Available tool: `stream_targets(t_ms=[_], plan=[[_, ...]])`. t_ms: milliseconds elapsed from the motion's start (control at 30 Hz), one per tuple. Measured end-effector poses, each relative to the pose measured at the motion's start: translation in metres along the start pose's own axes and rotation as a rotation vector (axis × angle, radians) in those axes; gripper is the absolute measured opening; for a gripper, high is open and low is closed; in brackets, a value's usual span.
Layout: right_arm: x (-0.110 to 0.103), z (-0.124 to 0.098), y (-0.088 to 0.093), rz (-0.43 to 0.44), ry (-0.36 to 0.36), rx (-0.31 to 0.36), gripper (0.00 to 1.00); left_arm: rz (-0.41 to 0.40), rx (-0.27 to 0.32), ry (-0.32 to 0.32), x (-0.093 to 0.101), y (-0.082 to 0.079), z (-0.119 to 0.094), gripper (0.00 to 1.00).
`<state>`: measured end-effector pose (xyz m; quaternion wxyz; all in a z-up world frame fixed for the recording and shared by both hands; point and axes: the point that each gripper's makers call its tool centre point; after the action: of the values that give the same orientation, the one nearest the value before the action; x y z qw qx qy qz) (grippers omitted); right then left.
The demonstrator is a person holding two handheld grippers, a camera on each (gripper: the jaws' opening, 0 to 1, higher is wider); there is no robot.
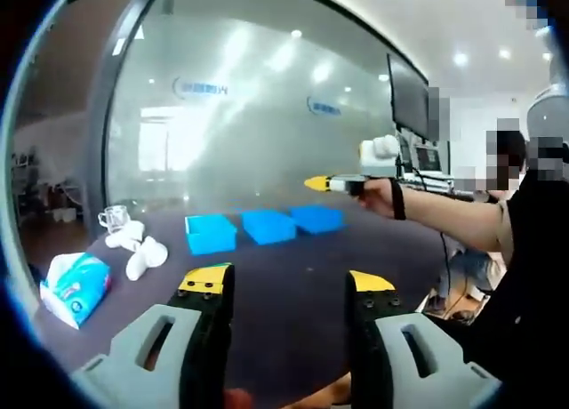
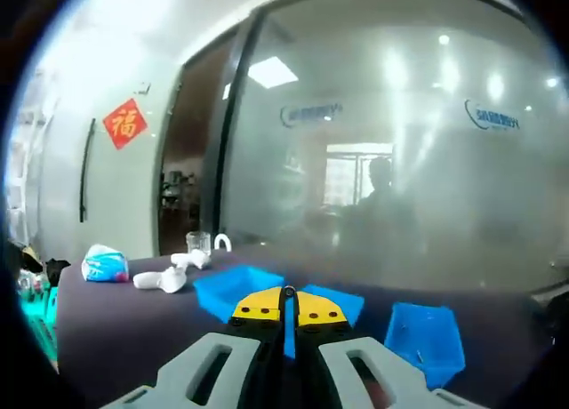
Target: Sort the screws, nuts, and washers into the corresponding bins
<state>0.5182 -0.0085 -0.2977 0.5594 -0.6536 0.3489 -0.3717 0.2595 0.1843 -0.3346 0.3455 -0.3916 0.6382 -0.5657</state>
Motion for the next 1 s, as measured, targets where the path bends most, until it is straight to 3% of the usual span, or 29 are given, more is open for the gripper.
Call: stream_targets(t_ms=[200, 367, 800, 1000], plan=[[0.013, 0.042, 0.007, -0.028, 0.027, -0.061, 0.01, -0.016, 0.005, -0.010, -0.004, 0.000, -0.002, 0.47], [0.021, 0.065, 0.014, -0.031, 0.039, -0.098, 0.01, -0.027, 0.013, -0.027, -0.008, 0.000, -0.005, 0.47], [0.016, 0.085, 0.038, -0.009, 0.022, -0.175, 0.01, -0.038, 0.011, -0.029, -0.008, -0.001, -0.005, 0.47], [0.012, 0.081, 0.040, -0.058, 0.002, -0.164, 0.23, -0.038, 0.008, -0.021, -0.005, 0.000, -0.005, 0.47]])
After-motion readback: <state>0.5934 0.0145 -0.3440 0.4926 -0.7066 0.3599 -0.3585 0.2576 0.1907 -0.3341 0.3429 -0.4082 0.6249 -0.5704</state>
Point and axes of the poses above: the point that each gripper's makers call its tool centre point, and the gripper's own axes: z roughly forward along the fingers, x roughly to its right, y roughly out of its underside, and after that the axes turned 4 degrees about -x, right-handed
